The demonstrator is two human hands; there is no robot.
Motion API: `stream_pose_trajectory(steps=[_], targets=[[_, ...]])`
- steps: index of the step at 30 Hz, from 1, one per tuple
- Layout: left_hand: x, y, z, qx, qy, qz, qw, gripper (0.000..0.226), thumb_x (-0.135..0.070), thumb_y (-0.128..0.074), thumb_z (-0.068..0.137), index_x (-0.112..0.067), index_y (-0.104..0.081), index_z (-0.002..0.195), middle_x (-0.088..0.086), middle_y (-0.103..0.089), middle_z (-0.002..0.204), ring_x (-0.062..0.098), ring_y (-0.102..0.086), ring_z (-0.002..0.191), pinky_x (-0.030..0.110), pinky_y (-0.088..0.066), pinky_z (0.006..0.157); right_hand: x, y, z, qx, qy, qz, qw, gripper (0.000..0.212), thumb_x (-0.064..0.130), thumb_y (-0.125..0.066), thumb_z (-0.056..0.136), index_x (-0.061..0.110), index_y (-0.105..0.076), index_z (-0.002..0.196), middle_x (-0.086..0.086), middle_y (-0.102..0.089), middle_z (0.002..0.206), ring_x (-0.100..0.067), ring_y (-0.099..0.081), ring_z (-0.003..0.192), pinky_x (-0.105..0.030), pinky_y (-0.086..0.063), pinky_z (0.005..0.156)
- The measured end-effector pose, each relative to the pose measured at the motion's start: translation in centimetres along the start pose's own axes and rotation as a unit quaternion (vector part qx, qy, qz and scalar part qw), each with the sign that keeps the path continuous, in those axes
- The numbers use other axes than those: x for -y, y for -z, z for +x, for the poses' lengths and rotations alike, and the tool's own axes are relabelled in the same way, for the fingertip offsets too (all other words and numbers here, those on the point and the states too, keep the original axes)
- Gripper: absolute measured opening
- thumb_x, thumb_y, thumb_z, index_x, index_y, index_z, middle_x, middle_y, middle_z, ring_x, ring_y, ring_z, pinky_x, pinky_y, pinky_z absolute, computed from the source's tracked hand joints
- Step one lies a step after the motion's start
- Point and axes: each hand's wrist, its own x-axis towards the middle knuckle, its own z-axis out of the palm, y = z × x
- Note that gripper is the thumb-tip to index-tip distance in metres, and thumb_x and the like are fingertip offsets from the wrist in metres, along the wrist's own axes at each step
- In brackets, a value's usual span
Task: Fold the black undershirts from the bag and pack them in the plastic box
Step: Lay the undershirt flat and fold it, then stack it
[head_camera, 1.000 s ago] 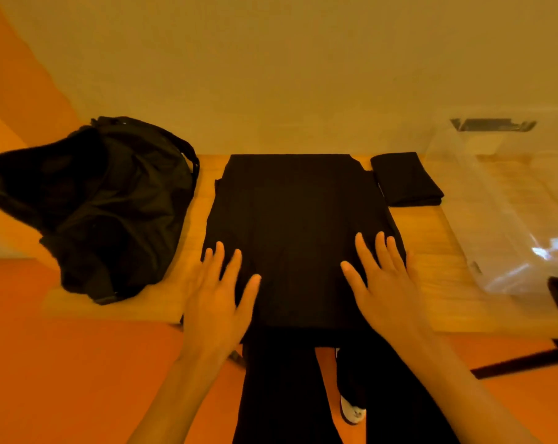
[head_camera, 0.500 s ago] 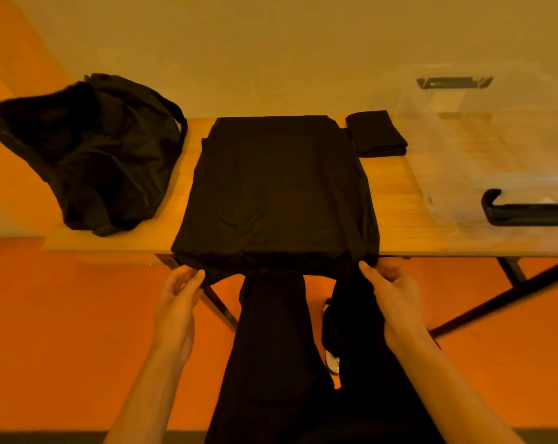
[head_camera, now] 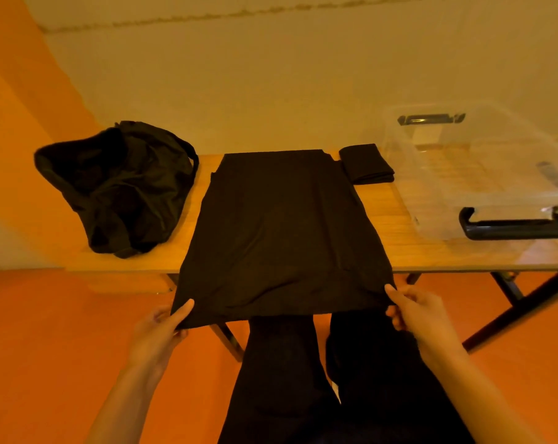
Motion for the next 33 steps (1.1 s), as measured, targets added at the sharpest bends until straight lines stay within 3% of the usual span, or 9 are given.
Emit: stream_pose_trajectory(steps=[2,5,10,12,17,19,24,28,33], targets=[[-2.0,0.1,0.7,0.024,0.03,0.021,0.999,0.016,-0.01,-0.075,0.088,-0.007,-0.06,0.082,0.006,-0.058,0.082,0.016,-0.051,0.068,0.025,-0.041,0.053,2.0,0.6,0.5,0.03,-0.028,0.012,0.999,0.018,0.022,-0.066,0.098,0.006,-0.067,0.091,-0.002,-0.058,0.054,-0.013,-0.048,0.048,-0.028,-0.04,0.052],[-7.9,-1.8,1.5,0.047,-0.036,-0.025,0.998,0.018,-0.006,-0.069,0.092,-0.014,-0.06,0.078,-0.005,-0.059,0.069,0.008,-0.046,0.062,0.017,-0.032,0.038,8.3,0.5,1.3,0.073,-0.01,0.057,0.996,0.013,0.021,-0.063,0.099,0.011,-0.064,0.091,-0.001,-0.056,0.056,-0.01,-0.046,0.049,-0.026,-0.039,0.052],[-18.6,-4.2,-1.0,0.136,-0.198,-0.21,0.948,0.028,-0.012,-0.062,0.098,-0.023,-0.069,0.074,-0.009,-0.067,0.075,0.001,-0.057,0.062,0.013,-0.035,0.044,19.1,-0.2,-0.3,0.122,0.22,0.238,0.938,0.014,0.027,-0.057,0.102,0.016,-0.063,0.096,-0.002,-0.069,0.087,-0.008,-0.055,0.062,-0.021,-0.048,0.06],[-19.2,-3.6,-2.0,0.139,-0.234,-0.206,0.94,0.032,-0.01,-0.062,0.098,-0.025,-0.069,0.071,-0.006,-0.065,0.081,0.002,-0.056,0.06,0.013,-0.035,0.046,19.0,0.6,-1.0,0.108,0.27,0.249,0.924,0.017,0.03,-0.06,0.099,0.015,-0.062,0.093,-0.005,-0.069,0.087,-0.011,-0.053,0.06,-0.021,-0.047,0.056],[-8.9,-2.3,0.1,0.05,-0.097,-0.081,0.991,0.01,0.0,-0.068,0.091,-0.007,-0.065,0.098,0.0,-0.055,0.078,0.0,-0.052,0.045,0.012,-0.04,0.04,9.0,0.4,-0.5,0.102,0.063,0.092,0.989,0.016,0.027,-0.064,0.096,0.013,-0.066,0.089,-0.005,-0.067,0.071,-0.01,-0.057,0.054,-0.022,-0.047,0.051],[-6.0,-1.7,0.8,0.056,-0.049,-0.082,0.994,0.01,0.001,-0.068,0.09,-0.01,-0.067,0.091,0.001,-0.057,0.077,0.001,-0.051,0.044,0.013,-0.04,0.039,6.4,0.0,-0.3,0.089,0.008,0.102,0.991,0.015,0.023,-0.066,0.095,0.008,-0.066,0.095,-0.009,-0.069,0.072,-0.011,-0.059,0.055,-0.024,-0.049,0.055],[-3.1,-0.5,-0.2,0.042,-0.015,-0.03,0.999,0.017,-0.008,-0.071,0.091,-0.017,-0.061,0.08,-0.004,-0.059,0.071,0.011,-0.045,0.06,0.023,-0.036,0.048,4.4,-0.1,-1.1,0.076,-0.029,0.107,0.991,0.022,0.019,-0.068,0.095,0.002,-0.065,0.108,-0.016,-0.074,0.082,-0.015,-0.063,0.062,-0.026,-0.053,0.059],[-2.3,0.4,-0.4,0.033,-0.039,0.023,0.998,0.017,-0.016,-0.063,0.098,-0.021,-0.059,0.082,0.002,-0.065,0.09,0.02,-0.058,0.082,0.034,-0.041,0.066,3.7,0.0,-1.4,0.073,-0.052,0.077,0.993,0.019,0.02,-0.067,0.095,0.006,-0.064,0.107,-0.016,-0.073,0.078,-0.017,-0.061,0.06,-0.029,-0.052,0.059],[-2.2,0.8,-0.2,0.055,-0.06,0.09,0.993,0.02,-0.017,-0.064,0.098,-0.017,-0.059,0.079,0.002,-0.051,0.07,0.014,-0.045,0.059,0.031,-0.031,0.056,3.2,0.2,-1.0,0.052,-0.07,0.044,0.995,0.022,0.025,-0.066,0.097,0.004,-0.066,0.105,-0.013,-0.065,0.076,-0.019,-0.055,0.064,-0.032,-0.046,0.059]])
